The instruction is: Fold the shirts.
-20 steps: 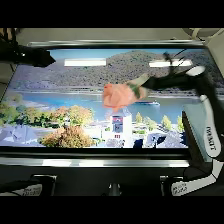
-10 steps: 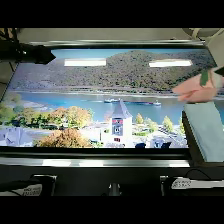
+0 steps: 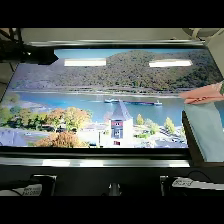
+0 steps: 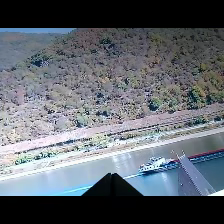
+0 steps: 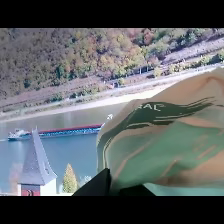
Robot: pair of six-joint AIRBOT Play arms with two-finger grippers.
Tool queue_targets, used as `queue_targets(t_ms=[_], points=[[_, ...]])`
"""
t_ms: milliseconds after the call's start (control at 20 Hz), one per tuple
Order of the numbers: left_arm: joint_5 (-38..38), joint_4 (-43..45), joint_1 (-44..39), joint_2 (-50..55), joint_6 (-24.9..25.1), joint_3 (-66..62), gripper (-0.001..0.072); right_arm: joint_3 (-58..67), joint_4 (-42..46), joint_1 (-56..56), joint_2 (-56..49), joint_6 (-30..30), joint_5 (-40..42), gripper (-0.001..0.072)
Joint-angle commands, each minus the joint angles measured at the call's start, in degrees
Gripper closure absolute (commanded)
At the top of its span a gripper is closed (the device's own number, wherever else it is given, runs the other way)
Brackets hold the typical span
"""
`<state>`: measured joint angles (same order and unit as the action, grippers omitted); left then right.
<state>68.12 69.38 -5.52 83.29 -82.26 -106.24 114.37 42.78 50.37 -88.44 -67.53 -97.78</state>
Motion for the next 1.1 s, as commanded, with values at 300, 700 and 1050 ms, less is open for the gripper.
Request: queue_targets(t_ms=[300, 700, 1050], points=[[-0.2, 0.0, -2.38, 3.19, 2.21, 0.02, 0.0677, 0.07, -0.55, 0.55, 2.73, -3.54, -5.62, 0.0692], [0.42, -3.26, -2.43, 2.97, 2.84, 0.0, 0.0676, -12.37, 39.69, 0.55, 11.37, -2.47, -8.2, 0.0692], [0.44, -3.26, -2.43, 2.97, 2.84, -0.02, 0.0676, -51.23, 48.63, 0.55, 23.23, -4.33, 2.08, 0.0682]])
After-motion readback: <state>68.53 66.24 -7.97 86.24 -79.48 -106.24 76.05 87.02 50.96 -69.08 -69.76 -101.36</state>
